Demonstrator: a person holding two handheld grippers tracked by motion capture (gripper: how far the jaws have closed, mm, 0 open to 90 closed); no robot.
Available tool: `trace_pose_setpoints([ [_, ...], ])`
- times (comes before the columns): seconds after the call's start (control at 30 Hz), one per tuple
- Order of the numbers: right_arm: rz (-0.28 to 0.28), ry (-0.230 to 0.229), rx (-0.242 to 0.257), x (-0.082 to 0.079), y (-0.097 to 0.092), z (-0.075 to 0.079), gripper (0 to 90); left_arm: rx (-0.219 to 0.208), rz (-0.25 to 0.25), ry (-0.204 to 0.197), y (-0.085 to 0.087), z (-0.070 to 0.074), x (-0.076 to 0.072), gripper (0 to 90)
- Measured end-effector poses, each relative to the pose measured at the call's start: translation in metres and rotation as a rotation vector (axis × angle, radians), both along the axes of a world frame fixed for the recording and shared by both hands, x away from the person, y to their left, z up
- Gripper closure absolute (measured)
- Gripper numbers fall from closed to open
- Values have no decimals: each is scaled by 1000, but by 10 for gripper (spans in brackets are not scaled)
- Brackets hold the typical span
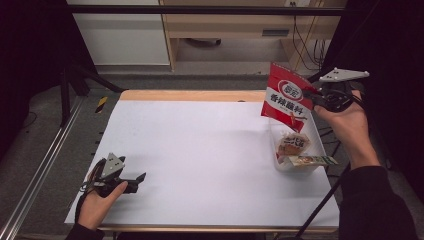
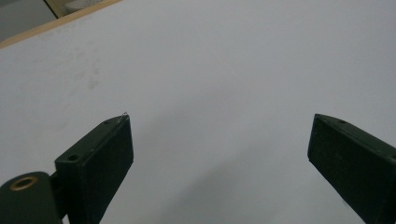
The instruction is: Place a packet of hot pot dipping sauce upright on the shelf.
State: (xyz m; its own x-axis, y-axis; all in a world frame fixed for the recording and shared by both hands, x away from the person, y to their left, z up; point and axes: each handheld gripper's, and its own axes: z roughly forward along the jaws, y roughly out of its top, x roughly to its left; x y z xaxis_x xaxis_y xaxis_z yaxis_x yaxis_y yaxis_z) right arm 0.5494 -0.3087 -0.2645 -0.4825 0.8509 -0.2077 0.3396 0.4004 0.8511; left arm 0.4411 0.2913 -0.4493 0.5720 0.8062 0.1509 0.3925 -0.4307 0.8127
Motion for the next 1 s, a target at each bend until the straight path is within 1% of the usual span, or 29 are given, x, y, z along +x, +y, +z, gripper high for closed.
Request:
trace_pose_setpoints([
  [0.23, -22, 13, 4, -5, -18, -4, 899, 3, -1, 6, -1, -1, 1, 66],
  [0.43, -36, 33, -3, -3, -25, -10, 899, 4, -2, 5, 0, -1, 1, 66],
  [0.5, -41, 40, -9, -2, -25, -12, 899, 4, -4, 5, 0, -1, 1, 66],
  [0.6, -44, 48, -3, 0, -24, -16, 899, 4, -6, 6, 0, -1, 1, 66],
  [0.67, -40, 48, 2, 2, -22, -20, 899, 3, -6, 6, 0, 0, 1, 66],
  [0.73, -36, 53, -5, 4, -21, -23, 899, 3, -7, 6, 0, 0, 1, 66],
  [0.8, -38, 54, 2, 5, -20, -27, 899, 2, -8, 10, 0, -1, 1, 66],
  [0.87, -31, 47, 7, 7, -20, -31, 899, 5, -9, 13, -1, -2, 0, 65],
  [0.9, -38, 55, 18, 7, -19, -33, 899, 6, -10, 14, -1, -2, 0, 65],
  [1.0, -35, 59, 18, 9, -19, -40, 899, 8, -11, 16, -1, -2, 0, 66],
])
